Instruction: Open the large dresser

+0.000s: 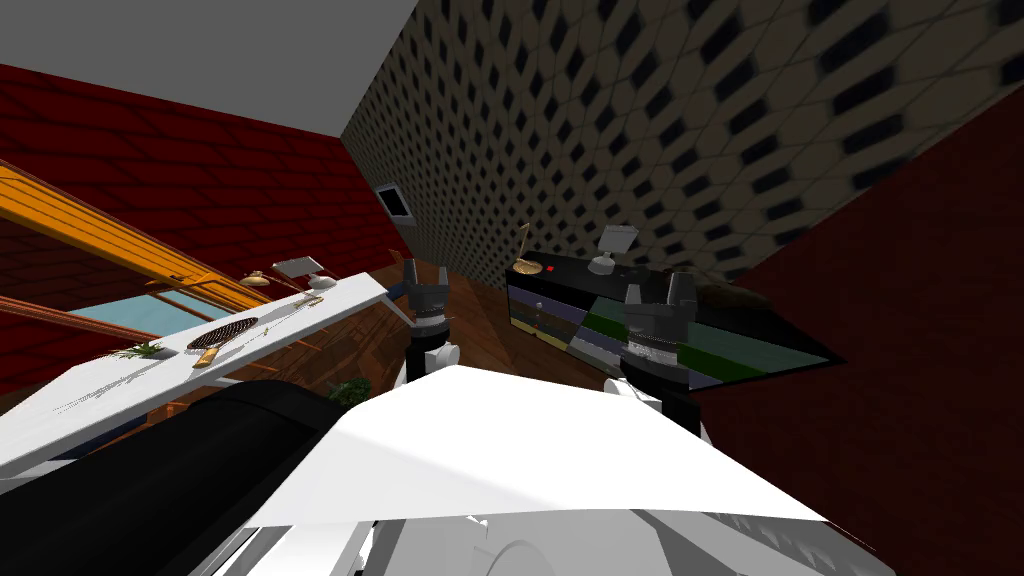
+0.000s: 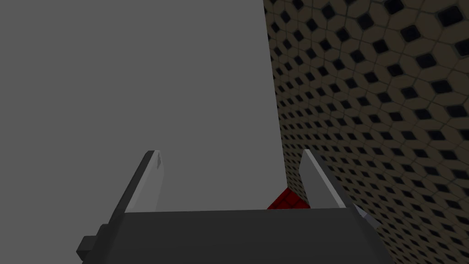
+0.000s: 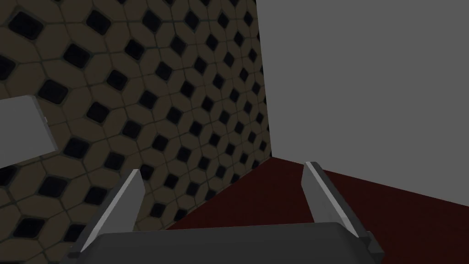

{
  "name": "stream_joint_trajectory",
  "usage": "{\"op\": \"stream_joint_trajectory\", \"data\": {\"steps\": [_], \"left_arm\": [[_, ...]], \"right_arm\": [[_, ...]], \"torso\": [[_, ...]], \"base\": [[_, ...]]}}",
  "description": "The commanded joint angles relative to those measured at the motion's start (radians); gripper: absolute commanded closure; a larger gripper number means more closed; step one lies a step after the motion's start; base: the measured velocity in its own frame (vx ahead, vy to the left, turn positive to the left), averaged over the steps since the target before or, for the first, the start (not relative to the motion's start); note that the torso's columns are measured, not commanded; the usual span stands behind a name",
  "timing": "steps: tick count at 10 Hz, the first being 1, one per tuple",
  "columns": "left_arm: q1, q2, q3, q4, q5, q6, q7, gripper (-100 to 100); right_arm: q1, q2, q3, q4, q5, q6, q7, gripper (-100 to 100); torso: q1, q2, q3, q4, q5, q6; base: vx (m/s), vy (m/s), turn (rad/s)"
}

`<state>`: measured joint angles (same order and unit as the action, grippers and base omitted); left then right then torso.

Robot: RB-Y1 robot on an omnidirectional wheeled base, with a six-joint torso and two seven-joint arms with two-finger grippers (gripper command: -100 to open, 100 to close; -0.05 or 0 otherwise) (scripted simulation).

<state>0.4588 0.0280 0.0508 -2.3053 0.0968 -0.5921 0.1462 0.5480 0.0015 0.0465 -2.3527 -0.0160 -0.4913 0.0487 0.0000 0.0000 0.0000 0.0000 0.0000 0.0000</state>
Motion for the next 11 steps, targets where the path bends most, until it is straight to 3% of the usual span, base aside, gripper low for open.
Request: {"op": "stream_joint_trajectory", "data": {"steps": [1, 9, 10, 11], "left_arm": [[0.0, 0.0, 0.0, 0.0, 0.0, 0.0, 0.0, 0], [0.0, 0.0, 0.0, 0.0, 0.0, 0.0, 0.0, 0], [0.0, 0.0, 0.0, 0.0, 0.0, 0.0, 0.0, 0], [0.0, 0.0, 0.0, 0.0, 0.0, 0.0, 0.0, 0]], "right_arm": [[0.0, 0.0, 0.0, 0.0, 0.0, 0.0, 0.0, 0], [0.0, 0.0, 0.0, 0.0, 0.0, 0.0, 0.0, 0], [0.004, -0.034, 0.003, 0.007, 0.02, 0.014, 0.005, -100], [0.007, -0.059, 0.006, 0.015, 0.04, 0.029, 0.01, -100]], "torso": [[0.0, 0.04, -0.082, 0.041, 0.0, 0.0], [0.0, 0.618, -1.234, 0.617, 0.0, 0.0], [0.0, 0.691, -1.382, 0.691, 0.0, 0.0], [0.001, 0.725, -1.451, 0.724, 0.0, 0.0]], "base": [[0.0, 0.0, 0.0], [0.0, 0.0, 0.0], [0.013, 0.022, 0.004], [0.017, 0.049, 0.006]]}}
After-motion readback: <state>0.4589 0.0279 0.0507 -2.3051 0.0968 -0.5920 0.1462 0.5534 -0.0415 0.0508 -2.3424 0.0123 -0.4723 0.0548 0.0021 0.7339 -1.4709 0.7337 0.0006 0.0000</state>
